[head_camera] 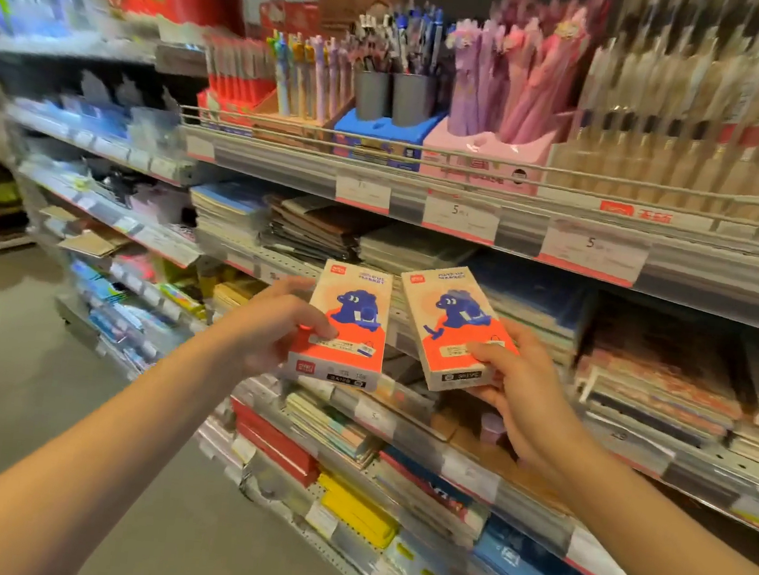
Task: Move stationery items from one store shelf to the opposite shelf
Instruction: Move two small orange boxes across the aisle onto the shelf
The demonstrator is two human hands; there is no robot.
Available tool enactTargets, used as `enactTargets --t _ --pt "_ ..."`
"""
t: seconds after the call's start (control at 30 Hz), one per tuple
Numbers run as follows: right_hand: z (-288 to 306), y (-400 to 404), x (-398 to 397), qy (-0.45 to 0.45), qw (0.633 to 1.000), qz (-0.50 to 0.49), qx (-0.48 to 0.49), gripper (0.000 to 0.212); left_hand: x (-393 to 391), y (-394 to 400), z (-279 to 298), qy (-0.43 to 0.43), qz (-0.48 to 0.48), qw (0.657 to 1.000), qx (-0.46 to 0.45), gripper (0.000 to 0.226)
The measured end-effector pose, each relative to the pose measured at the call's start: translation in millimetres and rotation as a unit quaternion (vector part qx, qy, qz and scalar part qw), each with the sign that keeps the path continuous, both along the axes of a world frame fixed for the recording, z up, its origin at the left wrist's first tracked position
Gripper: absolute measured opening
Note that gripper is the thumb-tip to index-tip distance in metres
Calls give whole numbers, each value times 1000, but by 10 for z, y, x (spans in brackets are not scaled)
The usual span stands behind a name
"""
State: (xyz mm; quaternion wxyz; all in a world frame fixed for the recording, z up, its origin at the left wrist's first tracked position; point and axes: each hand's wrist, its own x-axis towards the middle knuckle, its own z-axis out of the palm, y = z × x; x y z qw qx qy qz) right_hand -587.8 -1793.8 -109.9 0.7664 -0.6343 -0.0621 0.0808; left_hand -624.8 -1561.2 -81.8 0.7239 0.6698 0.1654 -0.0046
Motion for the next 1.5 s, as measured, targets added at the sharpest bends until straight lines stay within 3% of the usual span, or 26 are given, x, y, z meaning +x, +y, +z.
enactTargets --t 0.2,0.53,0.73,0.9,1.5 --pt "9 1287 27 10 998 55 18 28 -334 1234 108 -3 64 998 14 68" --pt "100 3492 -25 17 987 150 56 31 -904 3244 181 -3 166 986 6 61" --pt "46 4524 82 35 980 185 70 25 -1027 4173 67 -20 220 975 -20 69" --pt "-49 5382 282 40 972 222 71 23 -939 4838 -90 -19 264 964 -39 59" --pt "-25 8876 1658 33 938 338 65 27 11 7806 -13 -28 407 911 -61 68"
